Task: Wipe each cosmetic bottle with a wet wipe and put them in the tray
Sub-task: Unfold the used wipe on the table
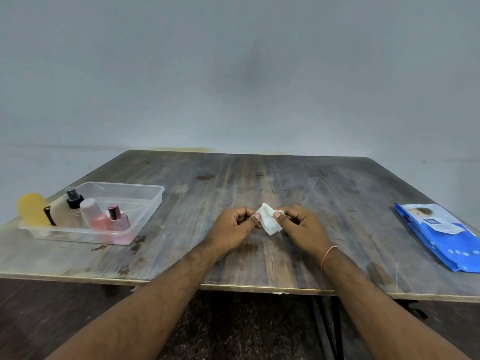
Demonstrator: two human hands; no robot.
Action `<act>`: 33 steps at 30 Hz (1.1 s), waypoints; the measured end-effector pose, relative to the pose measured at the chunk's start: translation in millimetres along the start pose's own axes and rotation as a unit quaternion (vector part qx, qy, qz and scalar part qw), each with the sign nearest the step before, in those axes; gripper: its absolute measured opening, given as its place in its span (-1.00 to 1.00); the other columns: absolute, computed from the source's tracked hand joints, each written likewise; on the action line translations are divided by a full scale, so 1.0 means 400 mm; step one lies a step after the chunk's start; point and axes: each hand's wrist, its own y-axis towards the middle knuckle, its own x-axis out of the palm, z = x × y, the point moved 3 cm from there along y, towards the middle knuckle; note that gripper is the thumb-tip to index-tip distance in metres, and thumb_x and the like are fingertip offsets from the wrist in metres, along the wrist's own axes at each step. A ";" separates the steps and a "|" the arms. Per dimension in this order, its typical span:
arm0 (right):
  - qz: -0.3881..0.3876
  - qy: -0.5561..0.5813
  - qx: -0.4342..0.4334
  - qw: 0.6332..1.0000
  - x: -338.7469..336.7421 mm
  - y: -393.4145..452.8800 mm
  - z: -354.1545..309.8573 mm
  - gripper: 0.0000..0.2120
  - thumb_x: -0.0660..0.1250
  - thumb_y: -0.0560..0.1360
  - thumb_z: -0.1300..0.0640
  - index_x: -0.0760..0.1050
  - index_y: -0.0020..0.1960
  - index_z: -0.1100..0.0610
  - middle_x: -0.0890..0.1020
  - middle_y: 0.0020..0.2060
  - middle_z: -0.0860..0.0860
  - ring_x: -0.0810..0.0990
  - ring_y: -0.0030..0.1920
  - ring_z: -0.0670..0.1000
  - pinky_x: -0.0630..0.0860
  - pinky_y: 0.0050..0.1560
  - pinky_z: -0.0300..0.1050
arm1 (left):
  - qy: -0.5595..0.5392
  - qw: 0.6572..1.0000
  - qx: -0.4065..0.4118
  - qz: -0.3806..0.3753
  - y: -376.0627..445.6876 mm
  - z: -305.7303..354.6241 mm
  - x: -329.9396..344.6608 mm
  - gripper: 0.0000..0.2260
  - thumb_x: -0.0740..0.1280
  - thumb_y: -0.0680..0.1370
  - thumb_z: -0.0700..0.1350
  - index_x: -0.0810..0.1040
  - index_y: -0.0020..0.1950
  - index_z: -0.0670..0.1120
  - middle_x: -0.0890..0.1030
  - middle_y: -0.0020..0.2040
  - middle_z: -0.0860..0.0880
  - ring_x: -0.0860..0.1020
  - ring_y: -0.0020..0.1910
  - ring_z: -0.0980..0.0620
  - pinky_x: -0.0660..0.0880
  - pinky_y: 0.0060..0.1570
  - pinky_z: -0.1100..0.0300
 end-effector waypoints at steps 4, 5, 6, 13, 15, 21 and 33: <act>0.033 -0.011 -0.009 0.999 -0.004 0.001 -0.010 -0.86 0.42 0.66 0.09 0.76 0.12 -0.01 0.65 -0.02 -0.05 0.63 -0.08 -0.21 0.48 -0.06 -0.42 | -0.012 0.999 -0.031 0.035 0.003 -0.010 -0.007 -0.81 0.36 0.70 -0.08 0.72 -0.04 -0.04 0.69 -0.22 0.02 0.57 -0.29 0.15 0.53 -0.17 0.18; 0.042 -0.014 -0.007 0.999 -0.005 0.000 -0.008 -0.86 0.42 0.66 0.08 0.76 0.13 -0.02 0.65 -0.07 -0.08 0.62 -0.10 -0.20 0.48 -0.09 -0.41 | -0.017 0.998 -0.037 0.039 0.003 -0.011 -0.008 -0.81 0.34 0.71 -0.08 0.71 -0.03 -0.05 0.67 -0.23 0.00 0.58 -0.29 0.15 0.54 -0.17 0.16; 0.049 -0.014 -0.003 0.999 -0.005 -0.001 -0.006 -0.85 0.41 0.66 0.06 0.75 0.15 -0.03 0.64 -0.12 -0.12 0.60 -0.15 -0.19 0.48 -0.12 -0.39 | -0.021 0.998 -0.043 0.041 0.004 -0.012 -0.009 -0.80 0.33 0.71 -0.08 0.70 -0.03 -0.05 0.67 -0.22 -0.01 0.58 -0.30 0.15 0.55 -0.16 0.14; 0.051 0.048 0.015 0.997 -0.011 -0.007 -0.004 -0.84 0.39 0.68 0.06 0.73 0.17 -0.06 0.66 -0.36 -0.16 0.55 -0.31 -0.12 0.52 -0.26 -0.25 | -0.014 0.997 -0.053 0.048 0.004 -0.013 -0.010 -0.78 0.28 0.73 -0.07 0.69 0.01 -0.06 0.72 -0.13 -0.10 0.60 -0.30 0.16 0.56 -0.16 0.10; 0.045 0.061 0.011 0.997 -0.010 -0.011 -0.011 -0.85 0.41 0.67 0.08 0.73 0.13 -0.10 0.73 -0.26 -0.07 0.60 -0.29 -0.11 0.57 -0.24 -0.22 | -0.018 0.997 -0.055 0.050 0.003 -0.012 -0.010 -0.78 0.28 0.73 -0.06 0.69 0.00 -0.06 0.72 -0.13 -0.07 0.61 -0.27 0.14 0.56 -0.17 0.12; 0.016 -0.046 -0.047 0.998 -0.008 -0.022 -0.031 -0.63 0.62 0.47 -0.04 0.69 0.26 -0.15 0.67 0.09 -0.22 0.63 -0.04 -0.10 0.59 0.00 -0.30 | -0.010 0.999 -0.027 0.046 -0.004 0.001 -0.007 -0.80 0.34 0.72 -0.06 0.71 -0.04 0.02 0.71 -0.20 0.06 0.63 -0.21 0.08 0.61 -0.15 0.09; -0.012 -0.060 -0.064 0.996 0.003 -0.022 -0.037 -0.72 0.55 0.56 0.13 0.74 0.19 -0.18 0.72 0.04 -0.33 0.65 -0.03 -0.10 0.57 0.07 -0.31 | 0.031 1.000 0.005 0.002 -0.005 0.006 -0.004 -0.83 0.36 0.65 -0.13 0.69 -0.09 -0.07 0.71 -0.18 -0.01 0.62 -0.20 0.06 0.62 -0.15 -0.06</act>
